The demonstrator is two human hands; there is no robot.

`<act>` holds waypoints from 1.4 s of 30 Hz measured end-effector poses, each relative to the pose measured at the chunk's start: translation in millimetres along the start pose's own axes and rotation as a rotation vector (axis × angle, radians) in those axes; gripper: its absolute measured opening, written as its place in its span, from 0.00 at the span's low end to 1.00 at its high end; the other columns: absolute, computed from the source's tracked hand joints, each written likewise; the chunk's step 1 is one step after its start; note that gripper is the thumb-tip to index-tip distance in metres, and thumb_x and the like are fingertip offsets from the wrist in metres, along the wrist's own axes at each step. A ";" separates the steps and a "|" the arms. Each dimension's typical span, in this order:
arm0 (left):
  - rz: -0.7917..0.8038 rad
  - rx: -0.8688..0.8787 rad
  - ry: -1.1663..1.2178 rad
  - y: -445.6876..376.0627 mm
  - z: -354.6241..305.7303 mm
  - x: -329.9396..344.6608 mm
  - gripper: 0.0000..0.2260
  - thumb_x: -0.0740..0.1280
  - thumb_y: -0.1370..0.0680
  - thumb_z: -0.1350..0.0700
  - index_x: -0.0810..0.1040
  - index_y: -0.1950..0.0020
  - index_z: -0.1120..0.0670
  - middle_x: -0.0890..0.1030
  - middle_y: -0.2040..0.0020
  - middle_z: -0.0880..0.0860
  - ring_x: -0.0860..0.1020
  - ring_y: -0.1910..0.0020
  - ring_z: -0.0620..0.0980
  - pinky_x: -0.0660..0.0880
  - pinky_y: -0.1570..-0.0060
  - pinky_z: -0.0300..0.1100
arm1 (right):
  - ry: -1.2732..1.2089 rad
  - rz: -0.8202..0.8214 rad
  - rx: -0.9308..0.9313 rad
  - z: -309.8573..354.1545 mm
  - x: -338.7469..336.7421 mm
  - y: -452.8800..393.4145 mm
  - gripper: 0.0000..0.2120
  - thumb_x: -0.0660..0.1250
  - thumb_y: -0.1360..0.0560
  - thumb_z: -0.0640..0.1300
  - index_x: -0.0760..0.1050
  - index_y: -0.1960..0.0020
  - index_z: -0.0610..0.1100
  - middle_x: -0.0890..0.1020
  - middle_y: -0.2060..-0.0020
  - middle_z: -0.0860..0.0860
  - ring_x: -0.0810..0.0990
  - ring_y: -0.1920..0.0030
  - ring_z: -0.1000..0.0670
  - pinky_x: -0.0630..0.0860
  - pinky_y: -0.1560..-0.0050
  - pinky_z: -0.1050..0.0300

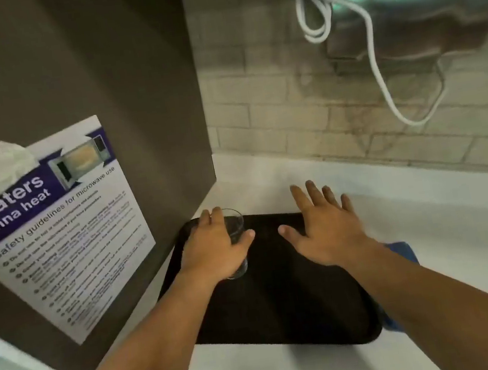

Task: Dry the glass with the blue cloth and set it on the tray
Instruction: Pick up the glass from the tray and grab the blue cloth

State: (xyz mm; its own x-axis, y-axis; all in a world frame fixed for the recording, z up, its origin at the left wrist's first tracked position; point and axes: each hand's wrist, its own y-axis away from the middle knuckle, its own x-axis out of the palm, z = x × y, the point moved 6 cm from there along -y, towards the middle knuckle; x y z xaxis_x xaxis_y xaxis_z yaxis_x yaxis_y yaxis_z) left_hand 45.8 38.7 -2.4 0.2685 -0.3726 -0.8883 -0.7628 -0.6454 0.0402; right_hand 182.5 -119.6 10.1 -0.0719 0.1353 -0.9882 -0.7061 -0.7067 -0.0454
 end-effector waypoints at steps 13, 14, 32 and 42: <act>-0.163 -0.086 0.697 -15.5 -6.9 40.2 0.40 0.79 0.24 0.49 0.63 0.18 0.53 0.80 0.38 0.52 0.82 0.39 0.53 0.79 0.37 0.49 | -0.059 0.067 0.066 -77.8 45.6 23.1 0.32 0.48 0.21 0.60 0.43 0.21 0.52 0.49 0.20 0.46 0.48 0.22 0.40 0.49 0.23 0.40; -0.175 -0.111 0.772 -17.8 -12.1 46.2 0.37 0.79 0.24 0.49 0.66 0.20 0.53 0.81 0.42 0.50 0.83 0.42 0.52 0.79 0.37 0.51 | -0.067 0.083 0.082 -89.1 51.6 26.5 0.31 0.48 0.21 0.57 0.43 0.21 0.51 0.49 0.20 0.46 0.48 0.22 0.40 0.49 0.23 0.41; 0.180 -0.529 1.624 -23.9 -104.0 122.2 0.28 0.71 0.22 0.38 0.80 0.34 0.59 0.84 0.36 0.59 0.82 0.37 0.60 0.78 0.38 0.56 | -0.181 0.049 0.124 -173.6 122.0 58.7 0.29 0.49 0.19 0.53 0.51 0.21 0.44 0.52 0.21 0.48 0.50 0.21 0.46 0.48 0.22 0.51; 0.272 -0.614 1.530 -11.9 -112.6 116.4 0.24 0.70 0.21 0.37 0.80 0.38 0.56 0.83 0.45 0.55 0.78 0.54 0.54 0.75 0.53 0.51 | -2.212 -0.124 0.564 -172.1 57.0 56.8 0.22 0.55 0.20 0.55 0.80 0.45 0.40 0.87 0.55 0.41 0.86 0.57 0.43 0.81 0.54 0.49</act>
State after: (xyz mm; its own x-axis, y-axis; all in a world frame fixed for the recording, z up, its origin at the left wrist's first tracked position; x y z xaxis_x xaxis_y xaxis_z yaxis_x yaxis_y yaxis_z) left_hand 152.3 -72.1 -54.7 0.7465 -0.5354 0.3951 -0.6514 -0.4668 0.5981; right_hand 259.5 -271.6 -73.9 -0.1514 0.7252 0.6717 -0.7986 -0.4902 0.3492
